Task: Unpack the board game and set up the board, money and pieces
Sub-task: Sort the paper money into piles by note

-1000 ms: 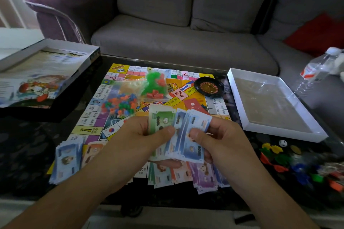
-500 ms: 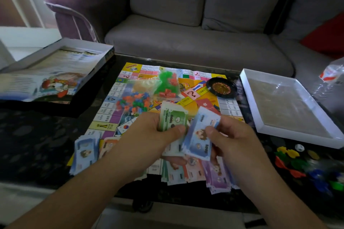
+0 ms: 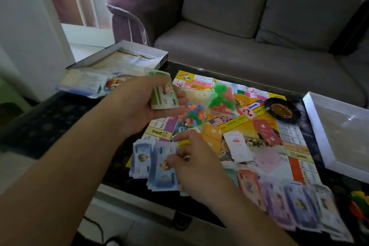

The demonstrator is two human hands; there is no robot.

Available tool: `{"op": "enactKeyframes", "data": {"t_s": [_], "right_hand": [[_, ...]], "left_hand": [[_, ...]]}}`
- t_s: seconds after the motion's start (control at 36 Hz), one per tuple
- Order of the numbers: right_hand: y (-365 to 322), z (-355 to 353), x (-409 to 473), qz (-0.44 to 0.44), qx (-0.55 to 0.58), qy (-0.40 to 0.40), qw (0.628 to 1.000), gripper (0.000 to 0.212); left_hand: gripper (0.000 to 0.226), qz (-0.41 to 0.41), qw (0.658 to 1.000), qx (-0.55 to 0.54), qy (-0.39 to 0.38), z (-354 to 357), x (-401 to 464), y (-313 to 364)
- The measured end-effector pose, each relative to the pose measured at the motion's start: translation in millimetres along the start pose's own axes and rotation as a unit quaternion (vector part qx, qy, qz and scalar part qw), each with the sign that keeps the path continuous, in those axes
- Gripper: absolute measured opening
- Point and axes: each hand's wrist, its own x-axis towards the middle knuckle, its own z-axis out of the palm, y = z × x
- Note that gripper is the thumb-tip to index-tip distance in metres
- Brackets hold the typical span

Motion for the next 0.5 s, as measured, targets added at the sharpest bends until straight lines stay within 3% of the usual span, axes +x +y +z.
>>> {"op": "enactKeyframes", "data": {"t_s": [0.14,0.25,0.31,0.36,0.42,0.5], "right_hand": [[-23.5,35.7,36.1,-0.035,-0.044,0.015,0.998,0.03],[-20.1,40.9,46.9,-0.025,-0.168,0.041,0.985,0.052],[-16.8,30.1,41.3,-0.029,-0.185,0.077,0.979,0.037],[-11.6,10.8,33.6,-0.037,-0.164,0.104,0.98,0.015],[-6.3,-13.8,24.8,-0.028,-0.109,0.114,0.987,0.02],[-0.7,-54.8,7.1,0.014,0.125,0.113,0.986,0.026]], "left_hand": [[0.03,-0.013,1.0,-0.013,-0.013,-11.6,1.2,3.1],[0.025,-0.009,0.999,0.019,-0.038,-13.2,-0.1,5.7],[0.024,-0.006,0.998,0.028,-0.055,-11.8,-1.5,5.9],[0.023,-0.003,0.997,0.036,-0.074,-9.7,-2.6,4.3],[0.022,0.003,0.995,0.052,-0.088,-6.5,-3.0,0.3],[0.022,0.006,0.99,0.086,-0.11,3.6,-5.7,-8.6]]}}
